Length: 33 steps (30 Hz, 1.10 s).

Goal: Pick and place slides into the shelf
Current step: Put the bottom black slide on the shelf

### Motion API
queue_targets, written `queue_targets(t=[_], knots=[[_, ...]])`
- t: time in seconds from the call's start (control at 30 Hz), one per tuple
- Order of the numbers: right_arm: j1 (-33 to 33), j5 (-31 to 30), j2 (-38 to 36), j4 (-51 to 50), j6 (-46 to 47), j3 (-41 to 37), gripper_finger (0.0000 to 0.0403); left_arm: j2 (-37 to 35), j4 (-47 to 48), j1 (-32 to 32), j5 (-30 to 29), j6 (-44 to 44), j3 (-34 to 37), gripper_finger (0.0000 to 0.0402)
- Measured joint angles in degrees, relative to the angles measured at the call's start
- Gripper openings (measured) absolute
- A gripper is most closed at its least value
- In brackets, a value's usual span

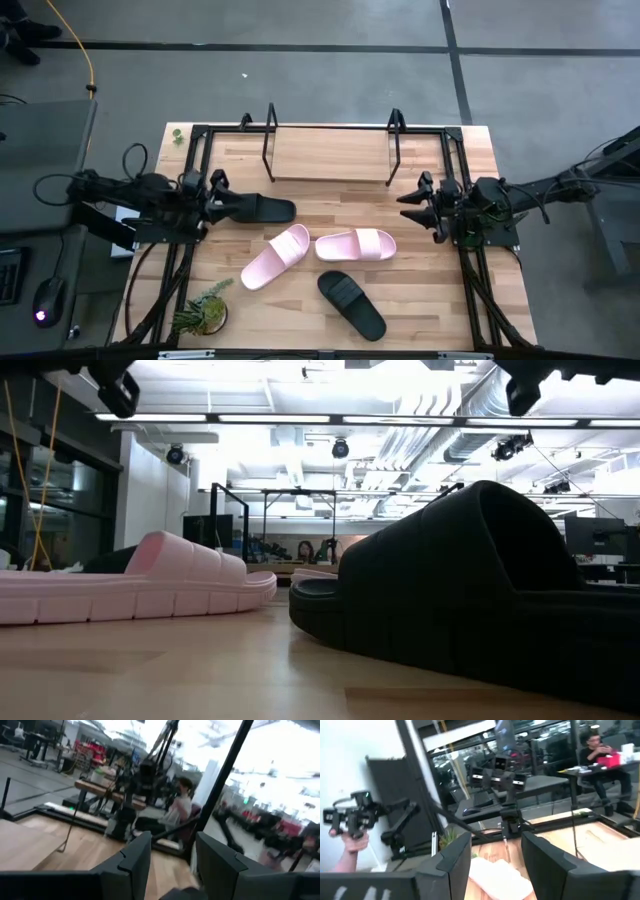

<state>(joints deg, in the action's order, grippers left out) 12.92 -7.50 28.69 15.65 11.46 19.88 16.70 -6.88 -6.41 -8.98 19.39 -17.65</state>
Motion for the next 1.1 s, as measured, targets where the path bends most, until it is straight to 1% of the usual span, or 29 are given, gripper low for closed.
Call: queue_targets(t=[0.07,0.23,0.33,0.43,0.5,0.57,0.67,0.73,0.87,0.9,1.03,1.1], knots=[[0.6,2.2,0.8,1.2,-1.3,0.0,0.0165,1.8,-1.0,0.0,-0.1,0.1,0.0,0.0143],[2.0,10.6,0.9,4.2,-6.0,0.0,0.0165,3.6,-3.8,0.0,-0.1,0.4,0.0,0.0143],[3.1,12.8,0.9,5.7,-7.4,0.0,0.0165,3.5,-4.0,0.0,-1.3,0.4,0.0,0.0143],[4.5,11.4,0.9,6.4,-7.4,0.0,0.0165,3.2,-4.2,0.0,-3.5,0.4,0.0,0.0143],[5.3,10.4,0.9,6.7,-7.5,0.0,0.0165,3.4,-6.2,0.0,-3.9,0.4,0.0,0.0143],[5.9,10.1,0.9,7.1,-8.3,0.0,0.0165,3.6,-6.7,0.0,-3.7,0.5,0.0,0.0143],[7.2,12.3,1.0,7.3,-11.3,0.0,0.0165,3.6,-6.7,0.0,-1.8,0.6,0.0,0.0143],[7.9,11.8,1.0,7.4,-12.3,0.0,0.0165,3.6,-6.7,0.0,-1.2,0.6,0.0,0.0143],[8.1,3.5,0.9,9.1,-7.9,0.0,0.0165,3.7,-6.7,0.0,-1.1,0.6,0.0,0.0143],[8.1,2.6,0.9,9.3,-7.7,0.0,0.0165,3.7,-6.7,0.0,-1.1,0.6,0.0,0.0143],[8.1,4.5,0.9,9.1,-13.1,0.0,0.0165,3.7,-6.7,0.0,-1.1,0.6,0.0,0.0143],[8.1,4.6,1.0,9.1,-13.5,0.0,0.0165,3.7,-6.6,0.0,-1.1,0.6,0.0,0.0143]])
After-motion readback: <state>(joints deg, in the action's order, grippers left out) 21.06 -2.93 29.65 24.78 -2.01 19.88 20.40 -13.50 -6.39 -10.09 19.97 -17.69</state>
